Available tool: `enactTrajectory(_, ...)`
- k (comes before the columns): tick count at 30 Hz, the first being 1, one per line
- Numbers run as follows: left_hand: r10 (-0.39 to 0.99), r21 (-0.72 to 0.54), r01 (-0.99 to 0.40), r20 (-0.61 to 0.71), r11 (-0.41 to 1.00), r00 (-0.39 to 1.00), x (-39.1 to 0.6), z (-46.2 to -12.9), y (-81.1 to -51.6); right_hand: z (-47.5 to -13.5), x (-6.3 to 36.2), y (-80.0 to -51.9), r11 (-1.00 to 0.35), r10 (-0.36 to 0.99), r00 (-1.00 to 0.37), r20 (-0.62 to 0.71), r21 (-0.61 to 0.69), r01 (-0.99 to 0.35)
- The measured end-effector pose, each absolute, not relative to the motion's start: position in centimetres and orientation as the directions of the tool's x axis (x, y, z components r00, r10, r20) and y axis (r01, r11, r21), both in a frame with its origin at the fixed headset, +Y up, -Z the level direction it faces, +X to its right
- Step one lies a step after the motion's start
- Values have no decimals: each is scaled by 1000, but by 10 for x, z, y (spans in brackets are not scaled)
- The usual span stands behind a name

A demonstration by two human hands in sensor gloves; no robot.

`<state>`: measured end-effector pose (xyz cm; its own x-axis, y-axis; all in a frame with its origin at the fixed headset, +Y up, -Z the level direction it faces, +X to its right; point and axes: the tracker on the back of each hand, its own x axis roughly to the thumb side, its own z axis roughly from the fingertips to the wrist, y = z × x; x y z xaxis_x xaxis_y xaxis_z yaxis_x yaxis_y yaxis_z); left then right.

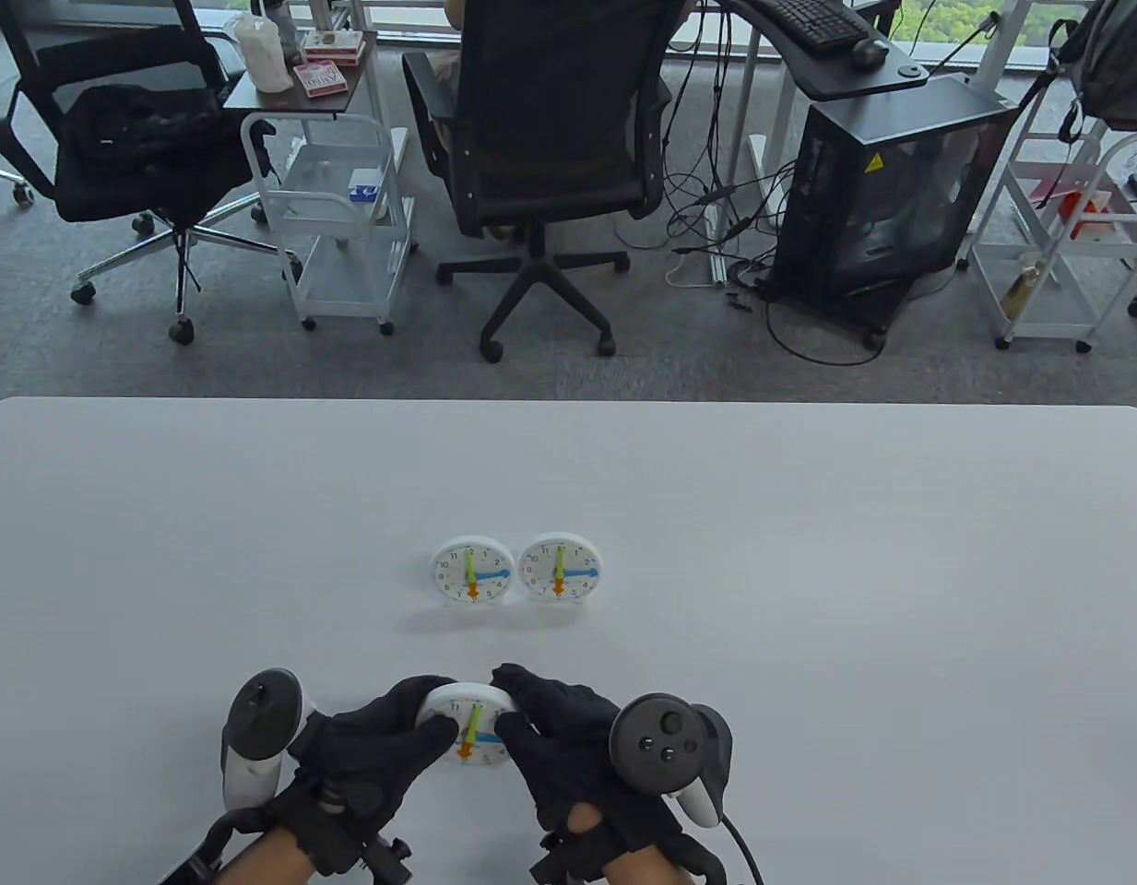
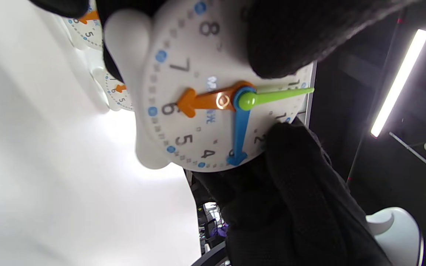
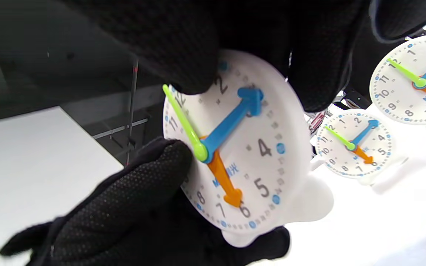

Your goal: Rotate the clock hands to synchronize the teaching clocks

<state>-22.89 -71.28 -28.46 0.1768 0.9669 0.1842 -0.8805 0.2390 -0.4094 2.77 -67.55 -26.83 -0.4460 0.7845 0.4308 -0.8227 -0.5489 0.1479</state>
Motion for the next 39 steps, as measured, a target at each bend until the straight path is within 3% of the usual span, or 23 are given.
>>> enactTrajectory(3, 958, -465, -838, 168, 285, 232, -227, -287, -719, -274, 31, -680, -594, 758, -489, 431, 146, -791)
enactTrajectory(7, 925, -423, -822, 164, 381, 343, -231, -289, -723, -287, 43, -691, -680, 705, -606, 368, 108, -726)
enactTrajectory(12, 922, -368, -845, 145, 387, 359, -241, -294, -722, -308, 71, -706, -778, 612, -753, 244, 15, -628)
enactTrajectory(15, 924, -365, -849, 129, 381, 360, -243, -295, -723, -324, 98, -714, -751, 653, -748, 118, -22, -660)
enactTrajectory(21, 916, -387, -830, 155, 400, 369, -237, -292, -719, -357, 135, -718, -764, 635, -772, 10, -139, -630)
enactTrajectory(24, 912, -388, -825, 164, 410, 376, -236, -291, -718, -377, 144, -721, -716, 691, -721, -40, -173, -676)
enactTrajectory(31, 923, -380, -841, 137, 384, 360, -241, -294, -720, -415, 142, -732, -726, 686, -722, -92, -159, -670)
enactTrajectory(39, 922, -399, -831, 132, 387, 365, -239, -294, -721, -429, 141, -739, -709, 705, -699, -119, -115, -696)
